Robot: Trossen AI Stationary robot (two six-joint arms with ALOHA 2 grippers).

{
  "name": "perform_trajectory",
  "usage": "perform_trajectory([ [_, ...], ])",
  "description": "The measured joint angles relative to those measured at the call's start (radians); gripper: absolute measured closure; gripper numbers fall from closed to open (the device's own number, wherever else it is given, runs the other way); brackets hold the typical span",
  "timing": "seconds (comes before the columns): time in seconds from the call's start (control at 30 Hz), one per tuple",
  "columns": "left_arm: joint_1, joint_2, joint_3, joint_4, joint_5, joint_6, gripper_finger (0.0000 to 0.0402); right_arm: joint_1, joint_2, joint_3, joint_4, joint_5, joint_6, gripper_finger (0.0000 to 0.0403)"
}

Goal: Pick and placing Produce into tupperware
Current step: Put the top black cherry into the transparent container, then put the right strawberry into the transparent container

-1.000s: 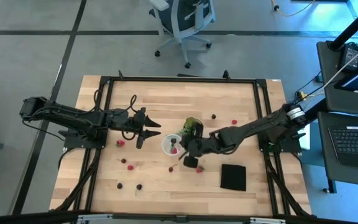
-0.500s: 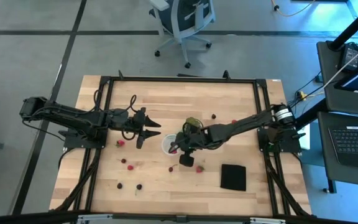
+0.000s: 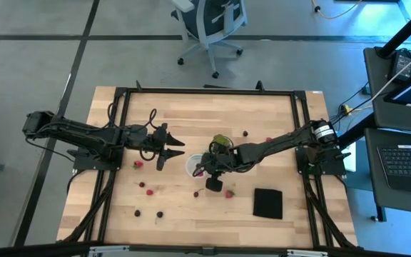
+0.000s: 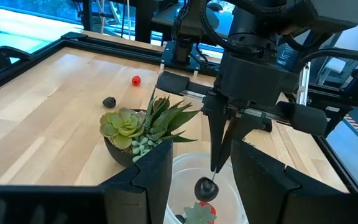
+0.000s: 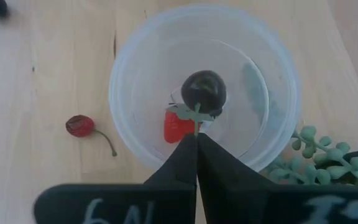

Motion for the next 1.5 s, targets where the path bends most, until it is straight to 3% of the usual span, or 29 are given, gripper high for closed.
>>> perform_trajectory([
  [0.47, 0.000, 0.000, 0.000, 0.000, 0.000, 0.000, 0.0246, 0.000, 0.000, 0.000, 0.000, 0.001, -0.005, 0.0392],
  [0.9, 0.000, 0.000, 0.000, 0.000, 0.000, 0.000, 0.0246, 0.000, -0.002, 0.001, 0.031, 0.001, -0.017, 0.0312],
  [1.2, 0.000, 0.000, 0.000, 0.000, 0.000, 0.000, 0.0246, 0.093, -0.135, 0.022, -0.157, 0.004, -0.134, 0.0302],
  [1.37, 0.000, 0.000, 0.000, 0.000, 0.000, 0.011, 0.0246, 0.148, -0.180, 0.022, -0.352, 0.076, -0.153, 0.0302],
  [1.5, -0.002, 0.000, 0.000, -0.001, 0.000, 0.020, 0.0246, 0.210, -0.181, -0.011, -0.354, 0.046, -0.194, 0.0302],
])
